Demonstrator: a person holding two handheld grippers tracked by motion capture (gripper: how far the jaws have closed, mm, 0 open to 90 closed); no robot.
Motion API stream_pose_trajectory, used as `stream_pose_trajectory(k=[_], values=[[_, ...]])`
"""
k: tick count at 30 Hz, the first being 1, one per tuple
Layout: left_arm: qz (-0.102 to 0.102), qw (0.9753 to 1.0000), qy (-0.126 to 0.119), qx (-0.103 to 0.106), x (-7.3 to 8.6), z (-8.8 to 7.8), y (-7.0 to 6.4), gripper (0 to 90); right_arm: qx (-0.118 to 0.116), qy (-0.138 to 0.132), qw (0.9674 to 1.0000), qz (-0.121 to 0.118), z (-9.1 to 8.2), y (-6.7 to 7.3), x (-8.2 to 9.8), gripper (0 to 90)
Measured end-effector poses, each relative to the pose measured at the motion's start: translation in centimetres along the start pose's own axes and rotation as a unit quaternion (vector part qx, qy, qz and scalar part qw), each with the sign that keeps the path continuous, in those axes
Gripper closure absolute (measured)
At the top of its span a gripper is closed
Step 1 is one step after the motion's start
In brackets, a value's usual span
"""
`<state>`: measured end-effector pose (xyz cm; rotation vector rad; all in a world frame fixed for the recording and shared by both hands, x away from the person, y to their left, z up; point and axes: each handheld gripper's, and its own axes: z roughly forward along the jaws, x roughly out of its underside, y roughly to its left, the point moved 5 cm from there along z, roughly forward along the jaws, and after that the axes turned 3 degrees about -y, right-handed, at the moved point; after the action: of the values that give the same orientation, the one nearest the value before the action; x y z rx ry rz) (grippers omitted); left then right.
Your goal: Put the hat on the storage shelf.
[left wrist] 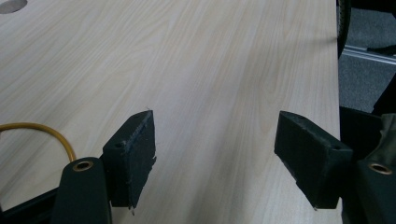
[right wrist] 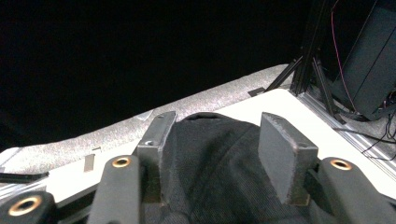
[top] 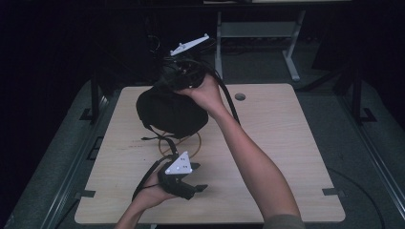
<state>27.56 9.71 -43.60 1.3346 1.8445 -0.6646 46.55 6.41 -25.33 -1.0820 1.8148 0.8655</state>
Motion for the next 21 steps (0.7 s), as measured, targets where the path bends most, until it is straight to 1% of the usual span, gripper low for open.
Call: stream_pose_trajectory(k=[2,3,5,6,7,8,9,10,12,14,16,21], values=[[0.0,1.0,-0.002,0.001,0.0,0.0,0.0,28.9,0.002,-0.003,1.0,0.001,-0.4,0.0,0.1,44.1],[0.0,1.0,-0.001,0.002,-0.1,0.1,0.0,28.9,0.004,-0.004,1.0,-0.003,-0.7,0.0,0.2,43.6],[0.004,1.0,0.001,0.003,0.0,0.2,0.0,28.8,0.005,-0.006,1.0,0.0,-0.9,0.0,0.3,43.0],[0.003,1.0,0.002,0.003,0.0,0.1,0.0,28.7,0.009,-0.004,0.9999,-0.004,-1.4,-0.2,0.4,41.6],[0.005,1.0,0.005,0.002,0.1,0.1,0.1,28.7,0.009,-0.004,0.9999,-0.004,-1.4,-0.2,0.4,41.6],[0.001,1.0,0.003,0.001,0.1,0.0,0.2,28.6,0.007,-0.006,1.0,-0.003,-1.7,-0.3,0.4,41.2],[0.002,1.0,0.004,0.0,0.2,0.0,0.3,28.6,0.006,-0.008,0.9999,0.002,-2.0,-0.3,0.5,40.8],[-0.005,1.0,0.003,-0.001,0.2,-0.1,0.3,28.4,0.005,-0.008,1.0,0.001,-2.2,-0.3,0.5,40.5],[-0.006,1.0,0.0,-0.002,0.2,-0.2,0.5,28.4,0.006,-0.011,0.9999,0.003,-3.0,-0.4,0.5,39.6],[-0.006,1.0,0.001,-0.003,0.2,-0.3,0.5,28.3,0.006,-0.012,0.9999,0.002,-3.1,-0.5,0.5,39.3],[-0.006,1.0,0.001,-0.004,0.2,-0.3,0.5,28.4,0.005,-0.018,0.9998,0.006,-3.7,-0.5,0.6,38.6],[-0.007,1.0,-0.002,-0.005,0.2,-0.4,0.5,28.2,0.008,-0.023,0.9997,0.005,-4.8,-0.6,0.9,36.1]])
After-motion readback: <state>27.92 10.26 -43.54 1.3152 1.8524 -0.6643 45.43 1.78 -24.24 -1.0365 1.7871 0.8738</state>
